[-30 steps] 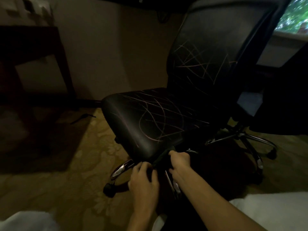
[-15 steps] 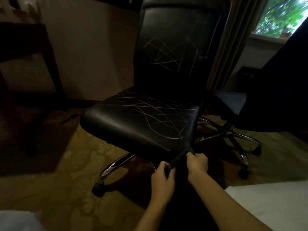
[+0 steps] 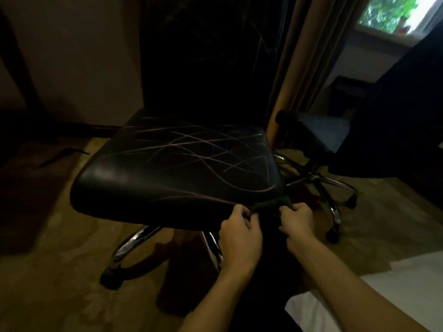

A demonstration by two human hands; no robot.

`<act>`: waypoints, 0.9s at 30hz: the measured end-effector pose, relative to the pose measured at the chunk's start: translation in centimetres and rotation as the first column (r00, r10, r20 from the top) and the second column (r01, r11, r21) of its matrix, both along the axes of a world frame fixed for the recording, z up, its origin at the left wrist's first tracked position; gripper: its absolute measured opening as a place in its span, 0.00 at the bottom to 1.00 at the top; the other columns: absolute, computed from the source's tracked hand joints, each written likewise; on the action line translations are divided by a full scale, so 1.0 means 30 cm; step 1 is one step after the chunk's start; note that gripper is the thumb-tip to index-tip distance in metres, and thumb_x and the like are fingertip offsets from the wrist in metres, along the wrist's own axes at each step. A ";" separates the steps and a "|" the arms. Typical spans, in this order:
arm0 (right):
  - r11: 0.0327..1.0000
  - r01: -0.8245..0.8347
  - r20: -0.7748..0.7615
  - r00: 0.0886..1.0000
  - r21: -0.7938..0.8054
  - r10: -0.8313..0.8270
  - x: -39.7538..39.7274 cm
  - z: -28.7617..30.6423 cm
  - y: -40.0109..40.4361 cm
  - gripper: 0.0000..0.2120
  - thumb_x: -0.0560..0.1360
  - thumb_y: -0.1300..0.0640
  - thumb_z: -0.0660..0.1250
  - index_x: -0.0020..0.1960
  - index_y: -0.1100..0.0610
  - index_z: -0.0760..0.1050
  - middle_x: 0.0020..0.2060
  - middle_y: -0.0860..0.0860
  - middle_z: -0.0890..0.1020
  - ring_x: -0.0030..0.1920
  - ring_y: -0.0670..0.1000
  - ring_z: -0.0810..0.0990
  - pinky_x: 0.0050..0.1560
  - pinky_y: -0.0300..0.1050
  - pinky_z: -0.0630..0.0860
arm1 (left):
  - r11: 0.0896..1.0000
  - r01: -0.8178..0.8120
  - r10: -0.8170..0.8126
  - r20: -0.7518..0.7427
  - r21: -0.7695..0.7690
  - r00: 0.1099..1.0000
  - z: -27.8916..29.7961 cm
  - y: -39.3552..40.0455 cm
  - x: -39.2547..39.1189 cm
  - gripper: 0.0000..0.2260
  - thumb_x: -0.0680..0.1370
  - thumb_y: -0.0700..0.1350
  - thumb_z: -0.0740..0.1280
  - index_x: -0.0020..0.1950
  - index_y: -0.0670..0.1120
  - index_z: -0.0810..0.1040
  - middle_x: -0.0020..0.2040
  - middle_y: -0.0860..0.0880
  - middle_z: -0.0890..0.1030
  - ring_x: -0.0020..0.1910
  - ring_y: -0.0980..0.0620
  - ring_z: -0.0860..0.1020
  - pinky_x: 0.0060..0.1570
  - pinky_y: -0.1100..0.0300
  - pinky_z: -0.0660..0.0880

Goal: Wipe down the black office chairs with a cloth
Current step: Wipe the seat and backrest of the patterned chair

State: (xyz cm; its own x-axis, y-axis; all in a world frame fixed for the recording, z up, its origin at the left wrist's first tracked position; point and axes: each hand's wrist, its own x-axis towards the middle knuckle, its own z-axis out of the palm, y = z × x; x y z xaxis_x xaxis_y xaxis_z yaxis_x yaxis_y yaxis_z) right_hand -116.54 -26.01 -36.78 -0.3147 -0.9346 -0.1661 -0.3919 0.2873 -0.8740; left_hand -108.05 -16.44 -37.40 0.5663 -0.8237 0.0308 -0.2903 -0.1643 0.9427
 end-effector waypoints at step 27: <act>0.937 0.149 -0.297 0.954 0.317 -0.051 0.010 0.142 -0.356 0.09 0.79 0.56 0.62 0.58 0.57 0.68 0.58 0.58 0.75 0.56 0.60 0.76 0.57 0.55 0.75 | 0.842 -0.216 0.359 -0.214 0.494 0.909 0.165 -0.454 -0.141 0.07 0.77 0.43 0.68 0.40 0.46 0.73 0.33 0.49 0.78 0.34 0.52 0.78 0.37 0.56 0.77</act>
State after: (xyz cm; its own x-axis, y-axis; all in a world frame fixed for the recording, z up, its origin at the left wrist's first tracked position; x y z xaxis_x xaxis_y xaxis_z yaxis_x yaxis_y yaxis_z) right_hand -116.22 -36.69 -32.50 -0.4824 -0.8018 -0.3526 -0.5597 0.5918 -0.5800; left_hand -112.27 -30.06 -32.46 0.7033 -0.5032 -0.5022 0.1088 -0.6219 0.7755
